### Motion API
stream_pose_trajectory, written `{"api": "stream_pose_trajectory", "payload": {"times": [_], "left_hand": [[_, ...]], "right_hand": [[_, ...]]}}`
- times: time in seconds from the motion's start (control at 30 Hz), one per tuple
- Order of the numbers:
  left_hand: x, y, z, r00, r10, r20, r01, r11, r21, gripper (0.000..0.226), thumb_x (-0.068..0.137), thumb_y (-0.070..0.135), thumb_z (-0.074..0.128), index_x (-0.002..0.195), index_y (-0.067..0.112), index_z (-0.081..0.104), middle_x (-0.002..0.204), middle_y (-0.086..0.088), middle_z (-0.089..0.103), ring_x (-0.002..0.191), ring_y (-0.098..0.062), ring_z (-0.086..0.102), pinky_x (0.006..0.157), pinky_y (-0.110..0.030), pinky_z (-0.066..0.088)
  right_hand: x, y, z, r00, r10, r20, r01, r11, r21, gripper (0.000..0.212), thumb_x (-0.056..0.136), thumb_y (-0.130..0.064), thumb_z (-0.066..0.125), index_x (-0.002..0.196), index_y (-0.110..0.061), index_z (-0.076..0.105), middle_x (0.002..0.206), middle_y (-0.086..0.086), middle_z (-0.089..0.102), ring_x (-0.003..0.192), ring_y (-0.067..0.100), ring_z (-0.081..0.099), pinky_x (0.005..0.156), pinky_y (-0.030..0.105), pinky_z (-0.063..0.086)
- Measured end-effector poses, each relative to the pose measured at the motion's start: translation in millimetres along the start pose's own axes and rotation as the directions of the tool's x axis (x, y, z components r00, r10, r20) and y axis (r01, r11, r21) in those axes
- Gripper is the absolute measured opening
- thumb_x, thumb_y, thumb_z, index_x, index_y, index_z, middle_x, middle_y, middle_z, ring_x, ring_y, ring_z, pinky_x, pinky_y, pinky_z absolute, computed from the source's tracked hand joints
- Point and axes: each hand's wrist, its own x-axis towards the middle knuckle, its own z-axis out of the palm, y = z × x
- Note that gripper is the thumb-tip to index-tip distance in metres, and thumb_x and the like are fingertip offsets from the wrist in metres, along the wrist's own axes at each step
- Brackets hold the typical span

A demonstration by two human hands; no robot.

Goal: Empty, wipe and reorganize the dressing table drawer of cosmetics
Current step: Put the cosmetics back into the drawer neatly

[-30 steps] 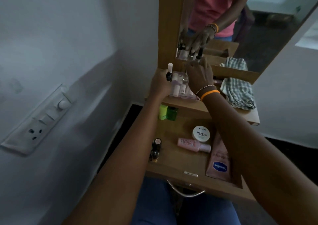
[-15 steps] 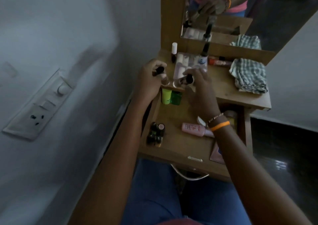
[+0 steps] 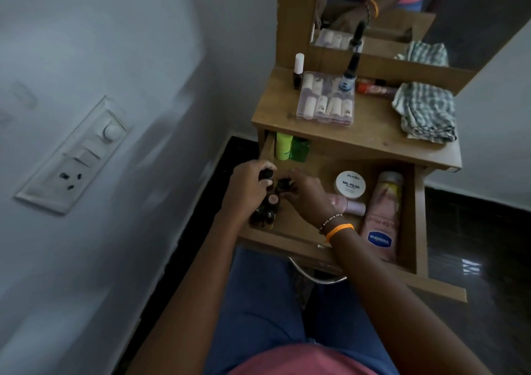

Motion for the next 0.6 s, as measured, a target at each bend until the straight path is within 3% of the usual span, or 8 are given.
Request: {"api": "stream_pose_trajectory", "payload": {"times": [0.1,0.27,0.43,0.6], "left_hand": [[-0.3,-3.4,4.2,0.999,0.017,-0.042,-0.014,0.998,0.054,0.029,0.085,0.005,0.065,0.11,0.022,0.065,0.113,-0.01,0.064,0.105,-0.021,0.059,0.08,-0.025,0.044],[-3.8,-3.1,6.9,0.992,0.121,-0.034,-0.117,0.987,0.112,0.029,0.087,0.0,0.06,0.113,0.012,0.066,0.116,-0.006,0.061,0.108,-0.02,0.054,0.086,-0.022,0.04],[-1.8,-3.8,7.7,0.988,0.146,-0.055,-0.139,0.983,0.117,0.032,0.088,-0.007,0.053,0.113,0.009,0.066,0.115,-0.007,0.059,0.101,-0.012,0.052,0.071,0.003,0.034],[-0.2,-8.0,8.9,0.989,0.142,-0.042,-0.138,0.985,0.102,0.038,0.088,-0.013,0.049,0.116,0.007,0.065,0.117,-0.011,0.059,0.085,-0.001,0.048,0.069,0.009,0.033]], "right_hand": [[-0.1,1.0,1.5,0.999,-0.042,0.033,0.043,0.998,-0.048,0.033,0.077,-0.005,0.067,0.109,-0.007,0.061,0.109,0.014,0.062,0.098,0.031,0.061,0.081,0.033,0.046],[-0.1,1.7,2.6,0.998,-0.041,0.04,0.044,0.998,-0.055,0.035,0.078,-0.003,0.065,0.113,-0.007,0.061,0.112,0.015,0.058,0.096,0.033,0.061,0.084,0.041,0.05],[0.1,0.5,2.8,0.999,-0.03,0.041,0.033,0.997,-0.073,0.033,0.078,-0.003,0.065,0.111,-0.005,0.061,0.112,0.016,0.058,0.097,0.035,0.06,0.084,0.042,0.049],[0.1,0.4,2.9,0.999,-0.023,0.03,0.025,0.998,-0.063,0.033,0.078,-0.001,0.063,0.111,-0.006,0.062,0.111,0.016,0.058,0.096,0.034,0.059,0.084,0.04,0.047]]}}
